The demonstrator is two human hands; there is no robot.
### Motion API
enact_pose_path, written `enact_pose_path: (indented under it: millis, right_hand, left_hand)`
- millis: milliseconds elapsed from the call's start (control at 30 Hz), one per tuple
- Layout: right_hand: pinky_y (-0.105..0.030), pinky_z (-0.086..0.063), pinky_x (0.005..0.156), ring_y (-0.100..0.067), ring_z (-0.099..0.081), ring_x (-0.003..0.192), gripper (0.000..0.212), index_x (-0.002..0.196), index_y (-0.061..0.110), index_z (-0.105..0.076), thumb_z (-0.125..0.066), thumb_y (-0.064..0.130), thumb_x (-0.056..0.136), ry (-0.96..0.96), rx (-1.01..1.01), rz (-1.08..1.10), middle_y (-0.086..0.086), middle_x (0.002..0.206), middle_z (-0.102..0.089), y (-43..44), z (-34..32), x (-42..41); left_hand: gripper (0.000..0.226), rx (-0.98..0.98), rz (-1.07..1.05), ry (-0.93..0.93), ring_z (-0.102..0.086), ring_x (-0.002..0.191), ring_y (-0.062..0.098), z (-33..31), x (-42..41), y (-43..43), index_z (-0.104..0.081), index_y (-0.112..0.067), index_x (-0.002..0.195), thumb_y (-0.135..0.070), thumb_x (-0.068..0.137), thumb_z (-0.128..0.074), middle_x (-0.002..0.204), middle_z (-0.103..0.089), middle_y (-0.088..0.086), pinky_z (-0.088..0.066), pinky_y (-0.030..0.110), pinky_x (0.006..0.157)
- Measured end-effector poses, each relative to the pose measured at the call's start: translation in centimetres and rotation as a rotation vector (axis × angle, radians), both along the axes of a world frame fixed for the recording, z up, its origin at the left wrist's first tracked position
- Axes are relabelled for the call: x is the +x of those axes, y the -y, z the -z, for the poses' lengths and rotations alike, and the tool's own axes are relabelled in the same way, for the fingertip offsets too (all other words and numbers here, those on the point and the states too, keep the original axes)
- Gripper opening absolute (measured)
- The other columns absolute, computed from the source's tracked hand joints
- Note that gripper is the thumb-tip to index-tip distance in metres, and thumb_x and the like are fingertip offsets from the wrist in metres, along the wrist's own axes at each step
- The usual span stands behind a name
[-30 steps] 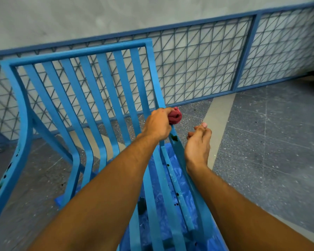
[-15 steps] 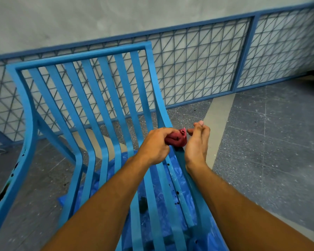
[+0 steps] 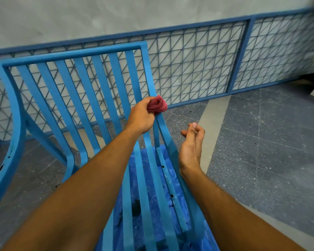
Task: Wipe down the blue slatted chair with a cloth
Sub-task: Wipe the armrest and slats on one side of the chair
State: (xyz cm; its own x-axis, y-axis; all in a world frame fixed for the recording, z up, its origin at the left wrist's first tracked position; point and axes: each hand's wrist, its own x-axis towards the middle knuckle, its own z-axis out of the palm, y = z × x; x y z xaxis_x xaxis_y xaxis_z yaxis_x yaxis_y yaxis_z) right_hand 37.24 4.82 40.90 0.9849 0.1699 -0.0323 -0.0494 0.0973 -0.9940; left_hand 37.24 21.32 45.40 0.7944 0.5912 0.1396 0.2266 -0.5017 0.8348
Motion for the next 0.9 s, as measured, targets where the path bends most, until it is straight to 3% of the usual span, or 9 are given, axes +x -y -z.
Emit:
enact_pose_path:
  millis: [100, 167, 367, 600, 800, 900]
  right_hand:
    - [-0.020, -0.035, 0.069, 0.004, -0.052, 0.089, 0.028, 0.113, 0.036, -0.044, -0.026, 0.056, 0.103, 0.005, -0.012, -0.006, 0.008, 0.099, -0.060, 0.2, 0.2, 0.0]
    - [-0.020, -0.035, 0.070, 0.005, -0.051, 0.092, 0.031, 0.115, 0.037, -0.043, -0.025, 0.058, 0.102, 0.024, -0.021, -0.027, 0.007, 0.105, -0.060, 0.2, 0.4, -0.1]
    - [-0.019, -0.035, 0.069, 0.006, -0.052, 0.091, 0.031, 0.116, 0.038, -0.044, -0.025, 0.059, 0.102, 0.030, -0.024, -0.041, 0.009, 0.102, -0.060, 0.0, 0.4, 0.0]
    - [-0.020, -0.036, 0.071, 0.004, -0.053, 0.093, 0.030, 0.116, 0.035, -0.047, -0.027, 0.054, 0.104, -0.016, 0.005, -0.001, 0.009, 0.100, -0.061, -0.2, 0.5, 0.4]
    - [-0.043, -0.047, 0.101, -0.017, -0.059, 0.100, 0.040, 0.121, 0.017, -0.053, -0.031, 0.047, 0.106, -0.179, 0.192, 0.079, -0.005, 0.097, -0.058, 0.4, -0.1, 0.4]
    - [-0.047, -0.049, 0.103, -0.021, -0.059, 0.098, 0.038, 0.113, 0.018, -0.055, -0.032, 0.047, 0.105, -0.199, 0.223, 0.069, -0.009, 0.096, -0.056, 1.5, -0.2, -0.2]
  left_hand:
    - [0.066, 0.290, -0.134, -0.026, -0.061, 0.120, 0.023, -0.4, 2.1, -0.6, -0.061, -0.027, 0.135, 0.014, 0.084, -0.055, 0.131, -0.065, 0.000, -0.050, 0.037, 0.105]
    - [0.066, 0.385, -0.229, 0.007, -0.061, 0.120, 0.025, -1.0, 3.2, -0.9, -0.059, -0.027, 0.138, 0.012, 0.084, -0.060, 0.133, -0.064, 0.001, -0.051, 0.041, 0.106]
    - [0.070, 0.467, -0.174, -0.152, -0.059, 0.125, 0.028, -0.5, 4.4, -1.9, -0.049, -0.028, 0.147, 0.009, 0.088, -0.059, 0.142, -0.060, 0.005, -0.049, 0.042, 0.107]
    - [0.059, 0.491, -0.008, -0.212, -0.061, 0.120, 0.024, 1.4, 1.8, 1.8, -0.064, -0.032, 0.132, 0.004, 0.085, -0.067, 0.133, -0.064, 0.001, -0.050, 0.037, 0.102]
    - [0.066, 0.461, 0.091, -0.249, -0.060, 0.120, 0.026, 2.2, -2.7, 5.3, -0.064, -0.032, 0.132, 0.006, 0.077, -0.062, 0.130, -0.066, 0.000, -0.050, 0.038, 0.101]
    - [0.065, 0.471, 0.160, -0.274, -0.061, 0.118, 0.027, 1.6, -4.3, 6.9, -0.065, -0.032, 0.129, 0.004, 0.076, -0.060, 0.125, -0.068, -0.001, -0.052, 0.040, 0.099]
